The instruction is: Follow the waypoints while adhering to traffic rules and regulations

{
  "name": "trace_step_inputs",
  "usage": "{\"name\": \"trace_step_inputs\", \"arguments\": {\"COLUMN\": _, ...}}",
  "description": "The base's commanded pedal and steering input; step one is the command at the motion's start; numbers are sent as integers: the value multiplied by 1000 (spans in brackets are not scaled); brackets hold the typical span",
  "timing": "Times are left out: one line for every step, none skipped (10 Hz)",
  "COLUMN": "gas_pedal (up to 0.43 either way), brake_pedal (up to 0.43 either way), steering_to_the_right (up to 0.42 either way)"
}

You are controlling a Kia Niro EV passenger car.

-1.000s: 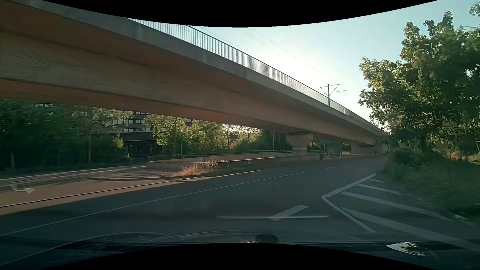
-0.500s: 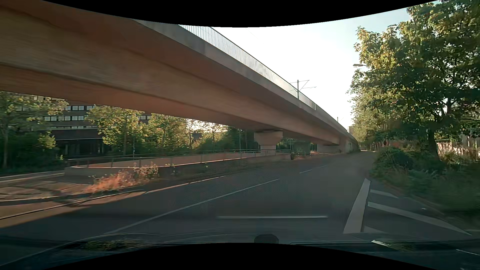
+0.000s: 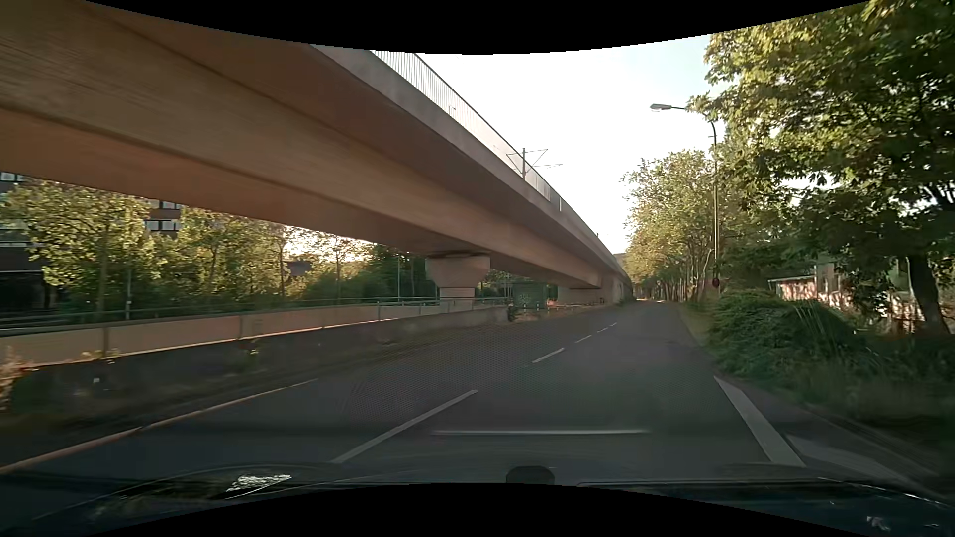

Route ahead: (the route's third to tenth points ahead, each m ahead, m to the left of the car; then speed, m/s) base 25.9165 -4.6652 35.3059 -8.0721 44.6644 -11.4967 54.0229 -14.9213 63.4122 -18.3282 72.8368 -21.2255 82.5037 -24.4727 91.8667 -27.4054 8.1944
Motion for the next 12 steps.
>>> {"name": "trace_step_inputs", "arguments": {"gas_pedal": 130, "brake_pedal": 0, "steering_to_the_right": 176}}
{"name": "trace_step_inputs", "arguments": {"gas_pedal": 130, "brake_pedal": 0, "steering_to_the_right": 171}}
{"name": "trace_step_inputs", "arguments": {"gas_pedal": 130, "brake_pedal": 0, "steering_to_the_right": 164}}
{"name": "trace_step_inputs", "arguments": {"gas_pedal": 138, "brake_pedal": 0, "steering_to_the_right": 158}}
{"name": "trace_step_inputs", "arguments": {"gas_pedal": 138, "brake_pedal": 0, "steering_to_the_right": 152}}
{"name": "trace_step_inputs", "arguments": {"gas_pedal": 150, "brake_pedal": 0, "steering_to_the_right": 146}}
{"name": "trace_step_inputs", "arguments": {"gas_pedal": 150, "brake_pedal": 0, "steering_to_the_right": 138}}
{"name": "trace_step_inputs", "arguments": {"gas_pedal": 157, "brake_pedal": 0, "steering_to_the_right": 131}}
{"name": "trace_step_inputs", "arguments": {"gas_pedal": 157, "brake_pedal": 0, "steering_to_the_right": 122}}
{"name": "trace_step_inputs", "arguments": {"gas_pedal": 169, "brake_pedal": 0, "steering_to_the_right": 108}}
{"name": "trace_step_inputs", "arguments": {"gas_pedal": 177, "brake_pedal": 0, "steering_to_the_right": 94}}
{"name": "trace_step_inputs", "arguments": {"gas_pedal": 177, "brake_pedal": 0, "steering_to_the_right": 79}}
